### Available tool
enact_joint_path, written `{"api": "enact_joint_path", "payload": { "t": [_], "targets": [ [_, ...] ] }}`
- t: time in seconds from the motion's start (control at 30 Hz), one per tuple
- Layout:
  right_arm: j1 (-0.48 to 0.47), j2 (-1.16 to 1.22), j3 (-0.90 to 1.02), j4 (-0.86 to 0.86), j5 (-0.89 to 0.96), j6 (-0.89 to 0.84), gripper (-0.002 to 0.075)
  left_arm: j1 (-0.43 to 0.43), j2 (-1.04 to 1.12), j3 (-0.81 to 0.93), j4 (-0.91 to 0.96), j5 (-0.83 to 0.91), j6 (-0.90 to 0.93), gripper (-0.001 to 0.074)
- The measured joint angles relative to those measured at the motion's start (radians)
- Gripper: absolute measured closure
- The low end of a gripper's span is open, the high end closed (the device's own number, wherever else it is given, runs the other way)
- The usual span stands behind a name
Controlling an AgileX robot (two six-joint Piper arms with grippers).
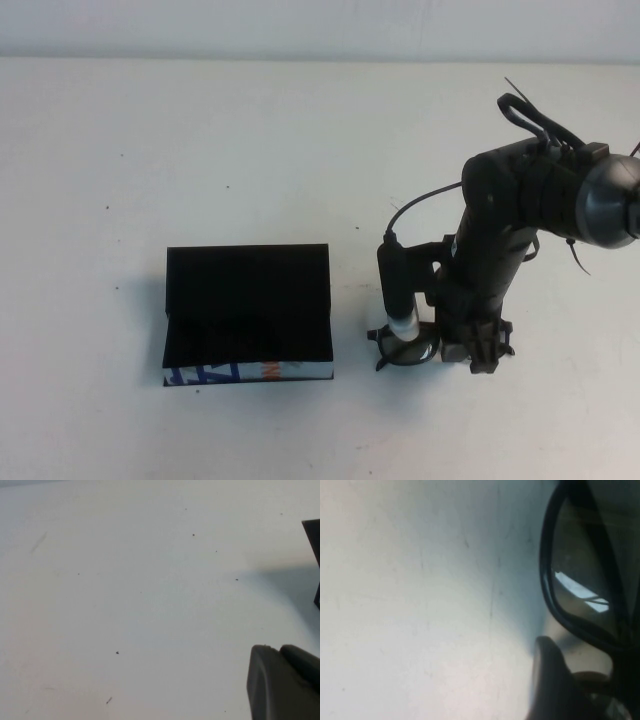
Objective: Return glasses to glasses case
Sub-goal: Pick up the glasses from the table
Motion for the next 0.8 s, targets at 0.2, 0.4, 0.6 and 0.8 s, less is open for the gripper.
{"api": "enact_joint_path", "payload": {
  "t": [0.2,0.4,0.6,0.8],
  "targets": [
    [0.000,-0.002,0.000,0.004,0.013,0.000,0.0483,0.000,0.000,0.000,0.000,0.000,0.000,0.0735],
    [0.000,-0.013,0.000,0.006,0.027,0.000,0.0494,0.000,0.000,0.000,0.000,0.000,0.000,0.0735],
    [0.004,-0.013,0.000,0.006,0.047,0.000,0.0618,0.000,0.000,0.000,0.000,0.000,0.000,0.0735],
    [0.013,-0.029,0.000,0.009,0.091,0.000,0.0662,0.000,0.000,0.000,0.000,0.000,0.000,0.0735]
  ]
}}
